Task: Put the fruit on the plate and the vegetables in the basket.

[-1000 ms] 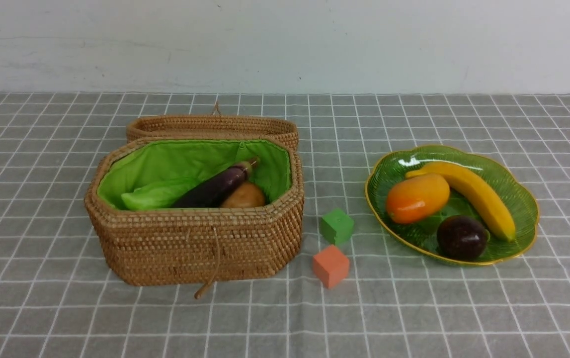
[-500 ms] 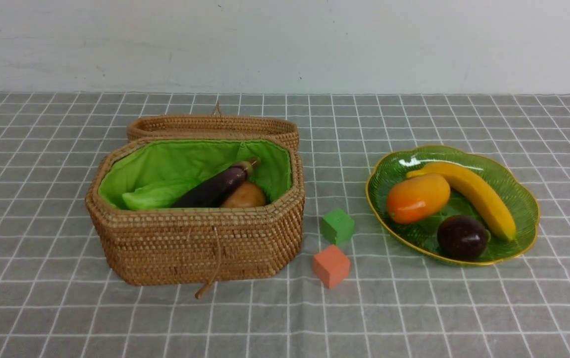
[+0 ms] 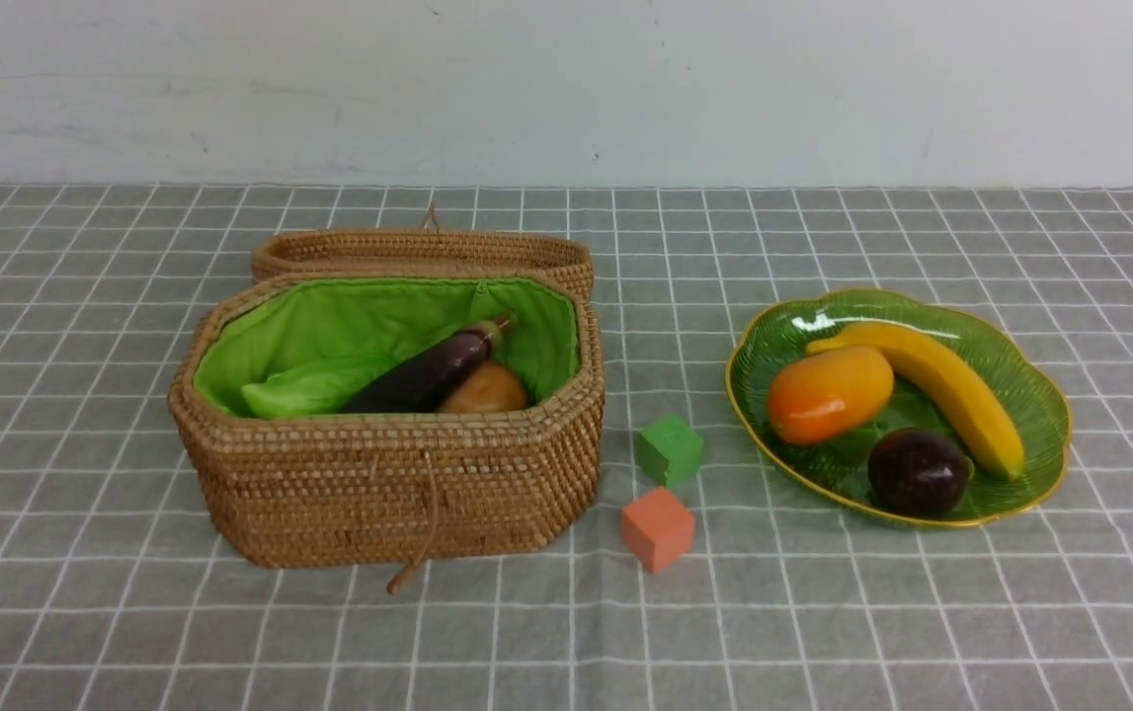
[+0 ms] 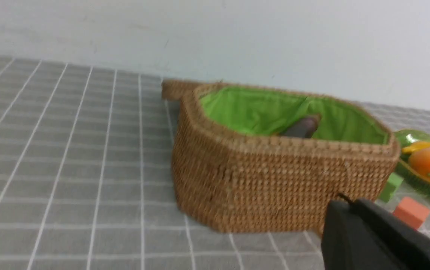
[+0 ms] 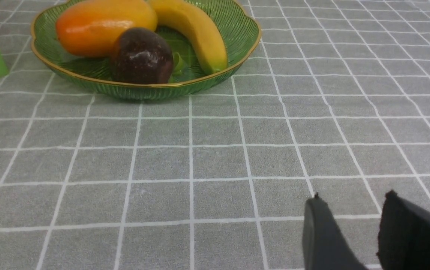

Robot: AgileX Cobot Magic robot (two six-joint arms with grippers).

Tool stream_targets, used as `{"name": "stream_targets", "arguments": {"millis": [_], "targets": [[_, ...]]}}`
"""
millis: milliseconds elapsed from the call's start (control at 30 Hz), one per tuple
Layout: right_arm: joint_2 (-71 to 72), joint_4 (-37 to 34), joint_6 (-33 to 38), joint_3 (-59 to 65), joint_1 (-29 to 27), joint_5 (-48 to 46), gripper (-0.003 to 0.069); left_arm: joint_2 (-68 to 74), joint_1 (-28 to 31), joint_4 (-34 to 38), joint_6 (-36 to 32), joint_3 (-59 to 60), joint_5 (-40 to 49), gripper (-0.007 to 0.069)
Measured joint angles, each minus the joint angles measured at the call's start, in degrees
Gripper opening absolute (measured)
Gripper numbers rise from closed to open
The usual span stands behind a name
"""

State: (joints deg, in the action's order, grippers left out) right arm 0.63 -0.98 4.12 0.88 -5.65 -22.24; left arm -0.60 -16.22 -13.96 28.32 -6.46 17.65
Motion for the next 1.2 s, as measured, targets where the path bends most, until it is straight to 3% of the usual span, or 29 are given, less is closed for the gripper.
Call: {"name": "stream_targets", "arguments": {"millis": [267, 500, 1200], "targets": [[0.0, 0.0, 0.0, 0.0, 0.0, 0.0, 0.0240, 0.0, 4.7, 3.2, 0.0, 7.9, -0.1, -0.0006], [0.0, 0.0, 0.0, 0.0, 0.0, 0.0, 0.0240, 0.0, 4.7, 3.8, 0.0, 8.1, 4.4, 0.0000], [0.0, 0.0, 0.0, 0.0, 0.0, 0.0, 0.0240, 0.0, 4.7, 3.8, 0.0, 8.1, 4.7, 0.0015]]}}
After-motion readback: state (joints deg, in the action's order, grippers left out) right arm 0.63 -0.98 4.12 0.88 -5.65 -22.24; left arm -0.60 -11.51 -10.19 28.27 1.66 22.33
